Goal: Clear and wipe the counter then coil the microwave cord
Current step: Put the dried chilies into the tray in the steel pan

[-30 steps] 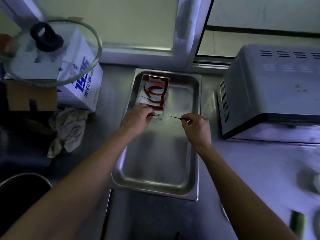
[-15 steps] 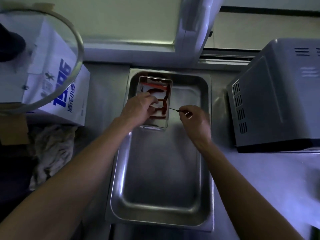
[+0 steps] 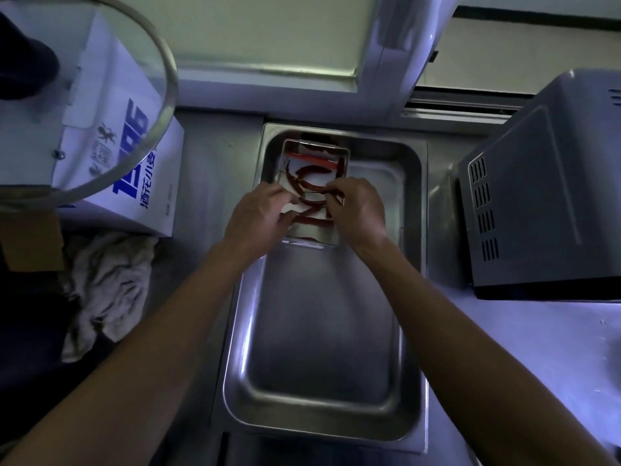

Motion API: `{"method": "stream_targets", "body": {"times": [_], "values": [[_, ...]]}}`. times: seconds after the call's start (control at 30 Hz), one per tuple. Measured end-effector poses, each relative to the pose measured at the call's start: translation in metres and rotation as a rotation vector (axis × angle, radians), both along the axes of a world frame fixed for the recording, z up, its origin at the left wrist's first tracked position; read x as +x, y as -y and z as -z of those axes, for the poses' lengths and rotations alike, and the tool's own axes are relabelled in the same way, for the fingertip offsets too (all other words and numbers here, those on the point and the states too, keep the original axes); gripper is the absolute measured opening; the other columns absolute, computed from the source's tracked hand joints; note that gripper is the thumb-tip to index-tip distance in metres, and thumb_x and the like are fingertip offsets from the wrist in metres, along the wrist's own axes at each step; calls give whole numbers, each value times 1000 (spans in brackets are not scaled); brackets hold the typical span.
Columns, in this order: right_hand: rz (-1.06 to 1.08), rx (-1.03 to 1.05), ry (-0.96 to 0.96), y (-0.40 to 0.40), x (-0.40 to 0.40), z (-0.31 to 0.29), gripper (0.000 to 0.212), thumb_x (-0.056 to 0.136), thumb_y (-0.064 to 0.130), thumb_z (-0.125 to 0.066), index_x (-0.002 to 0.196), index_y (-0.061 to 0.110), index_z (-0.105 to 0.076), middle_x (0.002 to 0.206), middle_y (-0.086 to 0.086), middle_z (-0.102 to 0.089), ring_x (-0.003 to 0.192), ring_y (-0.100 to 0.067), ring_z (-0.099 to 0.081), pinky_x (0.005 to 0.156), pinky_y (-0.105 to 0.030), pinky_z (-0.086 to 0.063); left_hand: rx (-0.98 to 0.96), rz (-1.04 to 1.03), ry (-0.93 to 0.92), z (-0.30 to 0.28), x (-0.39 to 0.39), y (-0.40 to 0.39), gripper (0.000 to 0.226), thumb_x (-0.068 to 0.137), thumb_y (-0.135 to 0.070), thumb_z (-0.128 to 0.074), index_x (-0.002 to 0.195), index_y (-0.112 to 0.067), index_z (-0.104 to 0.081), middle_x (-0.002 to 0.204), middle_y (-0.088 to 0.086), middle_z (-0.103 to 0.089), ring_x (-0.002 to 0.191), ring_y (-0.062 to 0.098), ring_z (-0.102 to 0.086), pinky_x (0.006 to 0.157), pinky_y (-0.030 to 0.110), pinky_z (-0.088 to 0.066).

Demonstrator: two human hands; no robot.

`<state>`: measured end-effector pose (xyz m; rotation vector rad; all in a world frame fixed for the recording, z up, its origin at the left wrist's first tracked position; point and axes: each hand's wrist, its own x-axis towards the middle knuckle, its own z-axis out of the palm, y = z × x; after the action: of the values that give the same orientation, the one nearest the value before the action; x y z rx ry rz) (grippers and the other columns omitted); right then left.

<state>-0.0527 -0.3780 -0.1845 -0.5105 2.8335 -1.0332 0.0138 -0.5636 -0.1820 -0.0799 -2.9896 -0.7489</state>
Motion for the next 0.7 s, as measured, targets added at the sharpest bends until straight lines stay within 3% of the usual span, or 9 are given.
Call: {"method": "stream_targets", "body": {"times": [0.43, 0.7], "values": [[-165, 123, -193, 32, -20, 3, 9, 84, 6, -68, 85, 8, -77, 89, -7, -76, 86, -28, -67, 73, -45, -53, 5, -8, -1, 9, 10, 21, 21, 88, -13, -66, 108, -10, -70, 109, 6, -67, 106, 26, -56, 83, 45, -52], [-125, 189, -106, -13, 19, -17, 21, 93, 18, -63, 112, 13, -70, 109, -4, -72, 103, -27, -62, 91, -47, -48, -36, 8, 65, -9, 37, -3, 31, 93, -19, -63, 122, -9, -66, 128, 9, -63, 122, 30, -53, 93, 47, -48]]}}
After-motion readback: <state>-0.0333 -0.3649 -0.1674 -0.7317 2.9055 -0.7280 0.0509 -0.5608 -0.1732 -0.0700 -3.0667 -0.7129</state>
